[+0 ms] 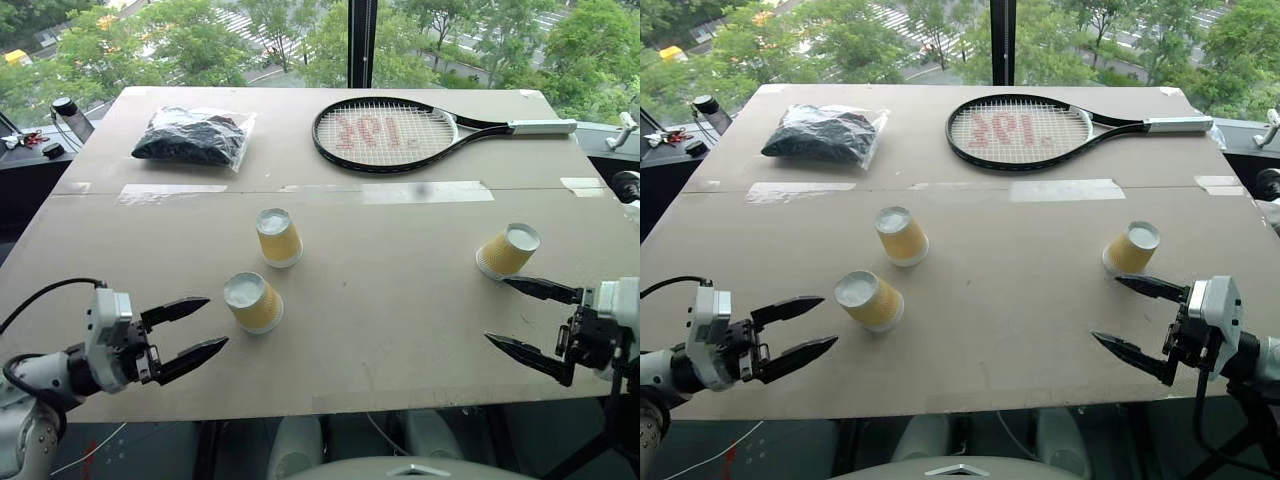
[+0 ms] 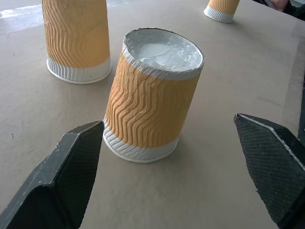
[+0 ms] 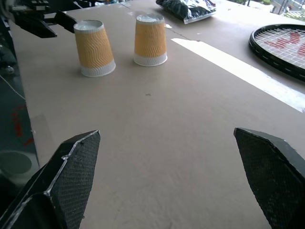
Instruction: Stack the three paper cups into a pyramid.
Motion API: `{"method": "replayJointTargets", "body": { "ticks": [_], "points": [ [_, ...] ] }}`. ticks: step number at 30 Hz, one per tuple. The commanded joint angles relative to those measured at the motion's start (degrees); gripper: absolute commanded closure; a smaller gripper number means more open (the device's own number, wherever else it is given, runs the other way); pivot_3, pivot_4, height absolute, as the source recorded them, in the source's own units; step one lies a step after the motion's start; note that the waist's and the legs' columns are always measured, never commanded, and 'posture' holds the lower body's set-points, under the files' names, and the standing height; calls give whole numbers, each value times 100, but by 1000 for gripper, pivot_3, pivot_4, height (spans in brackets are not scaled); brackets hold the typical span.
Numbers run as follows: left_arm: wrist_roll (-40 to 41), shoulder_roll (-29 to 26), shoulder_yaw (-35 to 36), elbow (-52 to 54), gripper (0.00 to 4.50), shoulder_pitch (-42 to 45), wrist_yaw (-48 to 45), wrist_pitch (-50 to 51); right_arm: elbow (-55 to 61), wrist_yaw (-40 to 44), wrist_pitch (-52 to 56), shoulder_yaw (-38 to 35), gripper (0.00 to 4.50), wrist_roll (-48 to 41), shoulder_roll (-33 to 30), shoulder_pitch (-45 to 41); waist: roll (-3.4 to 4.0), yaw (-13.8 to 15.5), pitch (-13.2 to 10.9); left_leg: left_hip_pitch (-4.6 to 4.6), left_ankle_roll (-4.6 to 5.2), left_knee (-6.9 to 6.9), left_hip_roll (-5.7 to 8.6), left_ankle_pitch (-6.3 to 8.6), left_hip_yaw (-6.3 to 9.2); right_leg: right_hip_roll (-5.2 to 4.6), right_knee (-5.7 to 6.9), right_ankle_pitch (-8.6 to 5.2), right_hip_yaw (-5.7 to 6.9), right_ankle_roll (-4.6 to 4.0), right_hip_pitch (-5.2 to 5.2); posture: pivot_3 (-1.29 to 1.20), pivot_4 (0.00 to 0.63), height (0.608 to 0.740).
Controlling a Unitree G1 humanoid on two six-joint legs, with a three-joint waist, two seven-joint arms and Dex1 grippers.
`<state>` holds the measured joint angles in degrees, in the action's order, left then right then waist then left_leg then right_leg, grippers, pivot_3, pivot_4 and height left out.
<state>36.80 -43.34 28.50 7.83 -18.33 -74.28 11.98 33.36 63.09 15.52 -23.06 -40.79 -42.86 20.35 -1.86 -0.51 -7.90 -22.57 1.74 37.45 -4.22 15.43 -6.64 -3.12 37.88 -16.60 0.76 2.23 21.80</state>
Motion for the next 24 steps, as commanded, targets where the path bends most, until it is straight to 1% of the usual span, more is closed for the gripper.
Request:
{"method": "replayJointTargets", "body": {
  "ticks": [1, 8, 14, 21, 22, 24],
  "points": [
    [-130, 62, -127, 49, 0, 145, 150, -165, 279, 237, -75, -35, 37, -160, -49, 183, 0, 17, 0, 0, 0, 1, 0, 0, 0, 0, -1, 0, 0, 0, -2, 0, 150, 740],
    [-409, 293, -665, -157, 0, 750, 340, -419, 203, 712, -663, 78, 37, 13, 131, 391, -1, 38, 2, 3, 0, 8, 2, 0, 8, 3, 1, 0, 7, 1, -11, 0, 150, 740],
    [-495, 319, -846, -456, 0, 1050, 320, -535, 292, 652, -844, 263, 37, 133, 219, 480, -1, 13, 2, 5, 0, 8, 1, -1, 7, 6, 3, 1, 4, 1, -12, 0, 150, 740],
    [-554, 388, -1108, -689, 0, 1269, 210, -697, 415, 524, -860, 215, 37, 154, 232, 637, -1, 19, 2, 5, -2, 11, 1, -2, 7, 6, 4, 1, 6, 2, -12, 0, 150, 740],
    [-551, 402, -1134, -708, 509, 1291, 202, -711, 428, 499, -850, 203, 0, 144, 222, 648, -1, 19, 2, 5, -3, 11, 1, -2, 8, 6, 4, 1, 6, 2, -12, 0, 150, 740],
    [-552, 427, -1208, -726, 1226, 1329, 156, -727, 435, 456, -820, 167, 0, 116, 191, 653, -1, 21, 2, 5, -3, 12, 1, -2, 9, 6, 5, 1, 7, 2, -13, 0, 150, 740]
  ]
}}
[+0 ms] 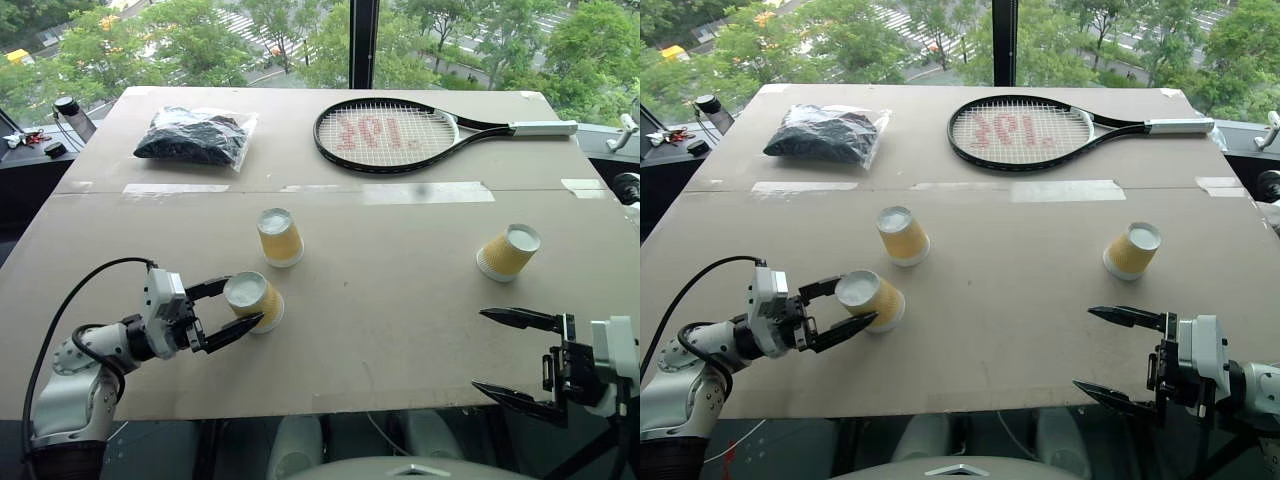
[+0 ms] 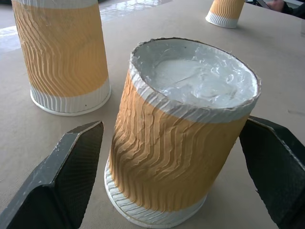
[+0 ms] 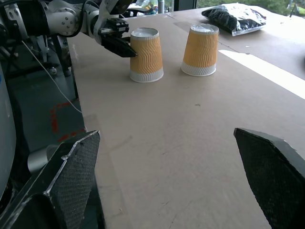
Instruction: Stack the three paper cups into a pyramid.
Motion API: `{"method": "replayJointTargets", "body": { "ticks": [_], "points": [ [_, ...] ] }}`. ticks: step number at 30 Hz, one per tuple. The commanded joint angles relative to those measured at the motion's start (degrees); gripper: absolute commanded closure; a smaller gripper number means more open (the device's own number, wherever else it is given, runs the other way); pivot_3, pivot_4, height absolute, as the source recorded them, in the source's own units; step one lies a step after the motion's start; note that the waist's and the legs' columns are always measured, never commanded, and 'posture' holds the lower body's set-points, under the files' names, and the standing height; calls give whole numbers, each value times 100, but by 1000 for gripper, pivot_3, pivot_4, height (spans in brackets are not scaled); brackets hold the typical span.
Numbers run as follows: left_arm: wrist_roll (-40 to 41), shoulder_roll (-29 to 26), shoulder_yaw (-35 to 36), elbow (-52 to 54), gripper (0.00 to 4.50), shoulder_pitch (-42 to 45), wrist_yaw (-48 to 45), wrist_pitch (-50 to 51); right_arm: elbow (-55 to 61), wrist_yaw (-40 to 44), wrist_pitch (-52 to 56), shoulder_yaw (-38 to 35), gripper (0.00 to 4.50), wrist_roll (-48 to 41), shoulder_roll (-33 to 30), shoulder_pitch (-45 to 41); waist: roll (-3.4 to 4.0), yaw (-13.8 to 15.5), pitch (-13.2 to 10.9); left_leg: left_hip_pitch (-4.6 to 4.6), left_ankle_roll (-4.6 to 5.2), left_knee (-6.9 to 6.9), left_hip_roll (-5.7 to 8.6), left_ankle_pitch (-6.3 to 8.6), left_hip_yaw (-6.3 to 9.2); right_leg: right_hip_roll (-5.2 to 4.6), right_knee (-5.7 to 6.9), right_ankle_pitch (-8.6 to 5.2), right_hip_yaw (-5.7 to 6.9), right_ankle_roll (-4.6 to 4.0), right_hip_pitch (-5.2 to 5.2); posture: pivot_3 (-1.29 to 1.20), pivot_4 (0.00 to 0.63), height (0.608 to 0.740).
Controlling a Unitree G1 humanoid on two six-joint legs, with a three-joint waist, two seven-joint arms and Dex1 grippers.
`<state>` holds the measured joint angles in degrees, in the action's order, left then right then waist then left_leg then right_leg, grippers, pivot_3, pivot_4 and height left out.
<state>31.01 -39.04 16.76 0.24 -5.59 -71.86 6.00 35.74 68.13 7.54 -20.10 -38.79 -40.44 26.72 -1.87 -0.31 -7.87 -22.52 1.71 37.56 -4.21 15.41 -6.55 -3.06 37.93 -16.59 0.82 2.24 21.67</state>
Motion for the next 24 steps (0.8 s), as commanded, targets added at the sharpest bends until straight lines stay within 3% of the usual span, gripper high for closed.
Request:
{"method": "replayJointTargets", "body": {
  "ticks": [1, 4, 10, 15, 20, 24],
  "points": [
    [21, 6, -64, 22, 1654, 67, -111, -153, 200, -66, -13, -134, 0, -85, -61, 15, 1, 1, 0, 0, 0, 0, 0, 0, 0, 0, 0, 0, 0, 0, 0, 0, 150, 740],
    [30, 52, -147, 29, 2264, 128, -101, -176, 226, -130, 30, -144, 0, -100, -93, 3, 0, 2, 0, 0, 0, 0, 0, 0, 0, 0, 0, 0, -1, 0, 0, 0, 150, 740],
    [141, 230, -584, 778, 2313, 276, 154, 187, 346, -307, 143, -211, 0, -152, -144, 27, 1, 30, 0, -1, -1, 3, 0, -1, 0, 0, 1, 0, -1, 1, 0, 0, 150, 740],
    [-255, 754, -1310, 1714, 2313, 934, 1570, 995, 503, -489, 155, -379, 0, -154, -84, 256, 3, 128, -1, -17, 0, 40, 1, 0, 20, 1, 4, 1, 4, 3, -10, 0, 150, 740],
    [-415, 844, -1938, 1914, 2313, 1668, 2205, 2078, 511, -719, 66, -578, 0, -125, 124, 455, 7, 109, 2, -21, -1, 57, 5, 0, 36, 17, 10, 2, 3, 3, -17, 0, 150, 740],
    [-463, 1422, -2318, 1616, 2313, 2607, 2763, 2605, 330, -823, -173, -820, 0, 39, 441, 760, 10, 118, 0, -26, -1, 67, 6, 0, 49, 24, 13, 2, 8, 3, -17, 0, 150, 740]
  ]
}}
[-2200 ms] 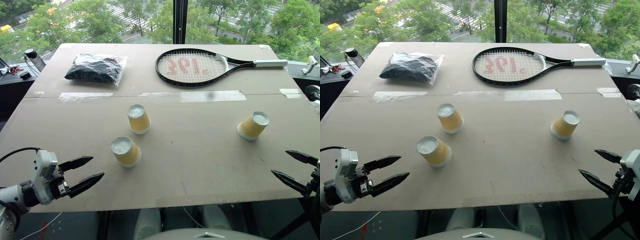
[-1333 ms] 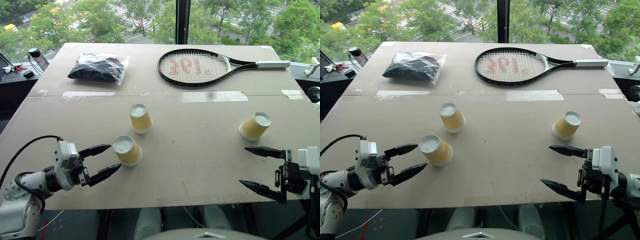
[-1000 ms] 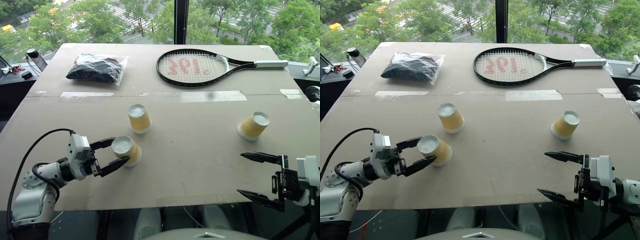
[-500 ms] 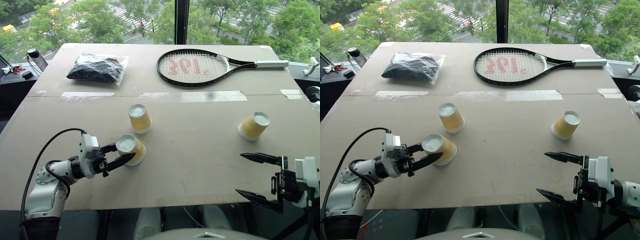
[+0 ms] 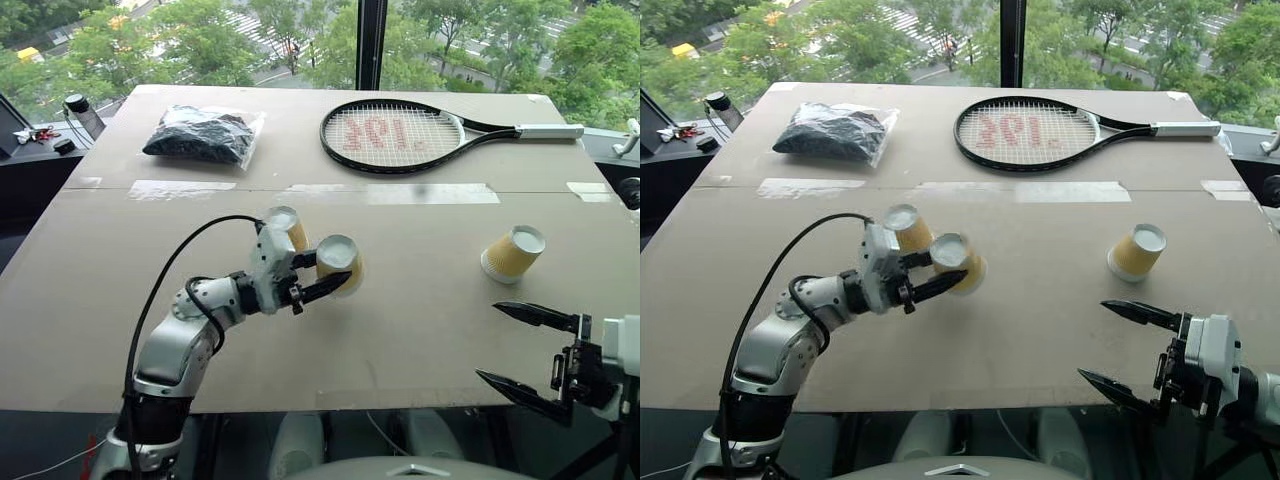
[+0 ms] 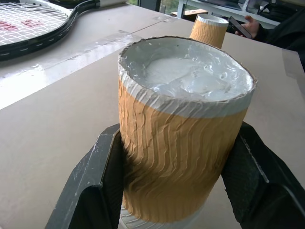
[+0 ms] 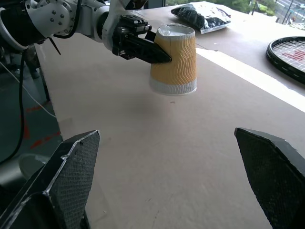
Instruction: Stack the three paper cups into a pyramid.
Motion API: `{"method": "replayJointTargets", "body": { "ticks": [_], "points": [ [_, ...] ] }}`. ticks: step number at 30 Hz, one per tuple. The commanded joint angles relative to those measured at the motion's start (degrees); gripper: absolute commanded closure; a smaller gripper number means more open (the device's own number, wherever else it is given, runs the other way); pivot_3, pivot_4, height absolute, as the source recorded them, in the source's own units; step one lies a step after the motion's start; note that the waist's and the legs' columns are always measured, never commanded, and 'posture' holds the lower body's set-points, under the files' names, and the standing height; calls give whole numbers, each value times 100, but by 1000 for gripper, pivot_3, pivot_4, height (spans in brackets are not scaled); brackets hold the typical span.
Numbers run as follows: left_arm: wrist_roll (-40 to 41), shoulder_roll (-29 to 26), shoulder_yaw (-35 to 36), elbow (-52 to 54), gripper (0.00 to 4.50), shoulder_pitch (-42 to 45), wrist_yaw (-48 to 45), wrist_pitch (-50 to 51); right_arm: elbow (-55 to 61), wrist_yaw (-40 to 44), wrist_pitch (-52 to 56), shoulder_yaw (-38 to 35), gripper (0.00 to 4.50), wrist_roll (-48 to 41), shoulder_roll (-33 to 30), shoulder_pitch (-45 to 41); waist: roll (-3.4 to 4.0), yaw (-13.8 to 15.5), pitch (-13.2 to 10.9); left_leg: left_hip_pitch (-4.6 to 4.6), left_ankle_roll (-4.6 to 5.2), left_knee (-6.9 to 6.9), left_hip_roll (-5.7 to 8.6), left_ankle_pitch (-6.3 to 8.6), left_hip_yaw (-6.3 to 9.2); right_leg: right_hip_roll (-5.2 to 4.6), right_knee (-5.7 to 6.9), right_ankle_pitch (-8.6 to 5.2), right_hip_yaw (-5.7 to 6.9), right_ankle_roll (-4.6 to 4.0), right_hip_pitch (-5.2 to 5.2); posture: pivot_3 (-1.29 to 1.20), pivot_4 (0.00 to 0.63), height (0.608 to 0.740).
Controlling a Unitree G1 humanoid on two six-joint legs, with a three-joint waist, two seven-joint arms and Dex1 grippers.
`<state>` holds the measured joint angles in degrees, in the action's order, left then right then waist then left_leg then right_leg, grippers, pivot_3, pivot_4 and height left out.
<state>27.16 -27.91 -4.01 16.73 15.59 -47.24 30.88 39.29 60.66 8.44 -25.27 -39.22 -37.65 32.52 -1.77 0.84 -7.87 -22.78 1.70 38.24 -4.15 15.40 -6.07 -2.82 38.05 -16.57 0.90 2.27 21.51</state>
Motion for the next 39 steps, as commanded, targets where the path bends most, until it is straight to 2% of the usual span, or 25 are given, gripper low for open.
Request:
{"method": "replayJointTargets", "body": {
  "ticks": [1, 10, 20, 39],
  "points": [
    [-110, 388, -298, -118, 2313, 591, 317, 118, -17, -107, -296, -317, 0, 127, 220, 244, 0, 13, 0, 0, 0, 1, 2, 0, 0, -1, -1, 0, 0, 0, -1, 0, 150, 740],
    [-941, 1119, -882, -1198, 2313, 1152, 701, -529, -152, -315, -659, -519, 0, 385, 592, 544, 9, 12, 4, 0, -9, 0, 45, -4, 61, 12, -1, 0, -21, 1, 1, 0, 150, 740],
    [-1577, 1606, -1104, -2079, 2313, 1112, 899, -1365, -319, -441, -906, -352, 0, 587, 831, 637, 12, 4, 6, -5, 1, -1, 63, 1, 94, 7, -3, 0, -24, 1, 0, 0, 150, 740],
    [-1898, 2211, -809, -3072, 2313, 1520, 1421, -1814, -224, -514, -1004, -315, 0, 599, 883, 807, 16, 6, 9, -9, 4, 0, 79, 3, 113, -1, -3, 0, -17, 2, -4, 0, 150, 740]
  ]
}}
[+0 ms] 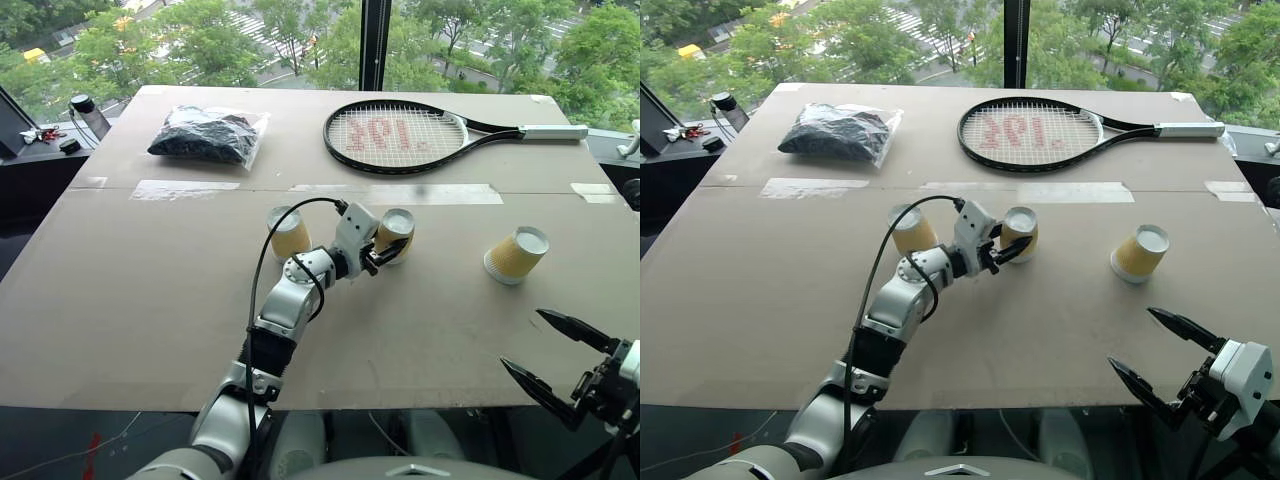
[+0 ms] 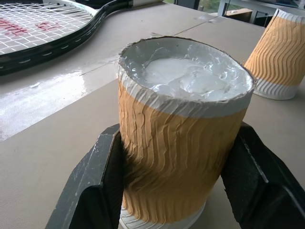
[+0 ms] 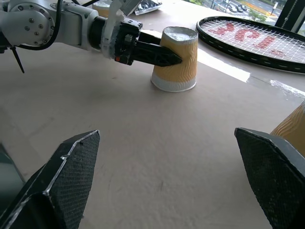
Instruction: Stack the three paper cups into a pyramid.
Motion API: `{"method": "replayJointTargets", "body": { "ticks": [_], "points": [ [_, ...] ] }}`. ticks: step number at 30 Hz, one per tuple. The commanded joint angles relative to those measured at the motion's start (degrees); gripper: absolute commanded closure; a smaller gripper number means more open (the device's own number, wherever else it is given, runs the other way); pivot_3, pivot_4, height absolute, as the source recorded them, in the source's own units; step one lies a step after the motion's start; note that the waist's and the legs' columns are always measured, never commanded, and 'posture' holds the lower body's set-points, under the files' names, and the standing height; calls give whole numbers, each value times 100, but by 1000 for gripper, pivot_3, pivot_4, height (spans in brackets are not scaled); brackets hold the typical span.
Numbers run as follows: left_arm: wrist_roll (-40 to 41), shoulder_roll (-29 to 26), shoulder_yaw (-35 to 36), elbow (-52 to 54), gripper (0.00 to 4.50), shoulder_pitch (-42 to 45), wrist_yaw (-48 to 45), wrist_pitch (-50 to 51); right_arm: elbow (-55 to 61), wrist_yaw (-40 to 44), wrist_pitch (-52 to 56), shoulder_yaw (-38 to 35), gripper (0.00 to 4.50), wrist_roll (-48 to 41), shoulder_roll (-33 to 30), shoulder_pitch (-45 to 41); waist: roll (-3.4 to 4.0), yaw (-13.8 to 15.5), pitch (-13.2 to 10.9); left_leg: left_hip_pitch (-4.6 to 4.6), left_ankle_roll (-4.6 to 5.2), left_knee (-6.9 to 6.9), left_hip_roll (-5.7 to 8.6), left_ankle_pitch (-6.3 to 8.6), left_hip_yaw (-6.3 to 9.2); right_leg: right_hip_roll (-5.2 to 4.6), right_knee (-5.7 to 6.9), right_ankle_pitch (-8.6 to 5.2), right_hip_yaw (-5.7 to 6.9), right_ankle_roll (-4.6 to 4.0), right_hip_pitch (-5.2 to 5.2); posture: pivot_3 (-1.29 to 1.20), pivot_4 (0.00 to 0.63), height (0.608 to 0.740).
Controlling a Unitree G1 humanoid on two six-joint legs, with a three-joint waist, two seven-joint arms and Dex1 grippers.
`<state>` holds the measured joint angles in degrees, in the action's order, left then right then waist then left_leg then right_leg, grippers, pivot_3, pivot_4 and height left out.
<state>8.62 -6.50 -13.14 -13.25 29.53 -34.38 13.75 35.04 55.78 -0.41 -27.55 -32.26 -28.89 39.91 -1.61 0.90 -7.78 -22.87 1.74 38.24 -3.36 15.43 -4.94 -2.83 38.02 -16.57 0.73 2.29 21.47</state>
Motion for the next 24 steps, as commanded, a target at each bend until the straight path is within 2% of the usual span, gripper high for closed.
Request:
{"method": "replayJointTargets", "body": {
  "ticks": [1, 3, 6, 14, 20, 24],
  "points": [
    [-56, 93, 127, -110, 2313, 138, 181, -106, 200, -32, -127, -95, 0, -96, 10, 74, 1, 2, 1, 0, 0, 0, 0, 0, 1, 0, 0, 0, 0, 0, 0, 0, 150, 740],
    [88, 154, 218, -113, 1317, 151, 138, 1, 209, -38, -141, -107, 0, -95, 16, 97, 1, -1, 1, 0, 0, 0, 1, 0, 4, 0, 0, 0, 2, 0, -1, 0, 150, 740],
    [176, 161, 284, 124, 62, 57, 65, 56, 230, -98, -150, -103, 0, -105, 45, 89, 1, -4, 1, 0, 1, 0, 1, 0, 5, 0, 0, 0, 2, 0, -1, 0, 150, 740],
    [1015, -525, 511, 2177, 62, -904, -483, 1070, 140, -272, -123, 93, 0, -86, 113, -188, 23, -2, 0, 0, -6, -5, 4, -3, 56, -1, 1, 0, -11, -1, 0, 0, 150, 740],
    [2220, -1688, 924, 3205, 62, -1669, -1699, 1756, -82, -265, 51, 348, 0, -115, -21, -615, 45, -24, 4, 6, -4, -3, 7, -2, 64, -5, 3, 0, -7, -1, -6, 0, 150, 740],
    [2653, -2116, 1470, 3833, 62, -2342, -1709, 1850, -204, -183, 113, 440, 0, -158, -135, -789, 47, 2, 3, 4, -3, -2, 8, -1, 71, -13, 0, -1, -9, -2, -9, 0, 150, 740]
  ]
}}
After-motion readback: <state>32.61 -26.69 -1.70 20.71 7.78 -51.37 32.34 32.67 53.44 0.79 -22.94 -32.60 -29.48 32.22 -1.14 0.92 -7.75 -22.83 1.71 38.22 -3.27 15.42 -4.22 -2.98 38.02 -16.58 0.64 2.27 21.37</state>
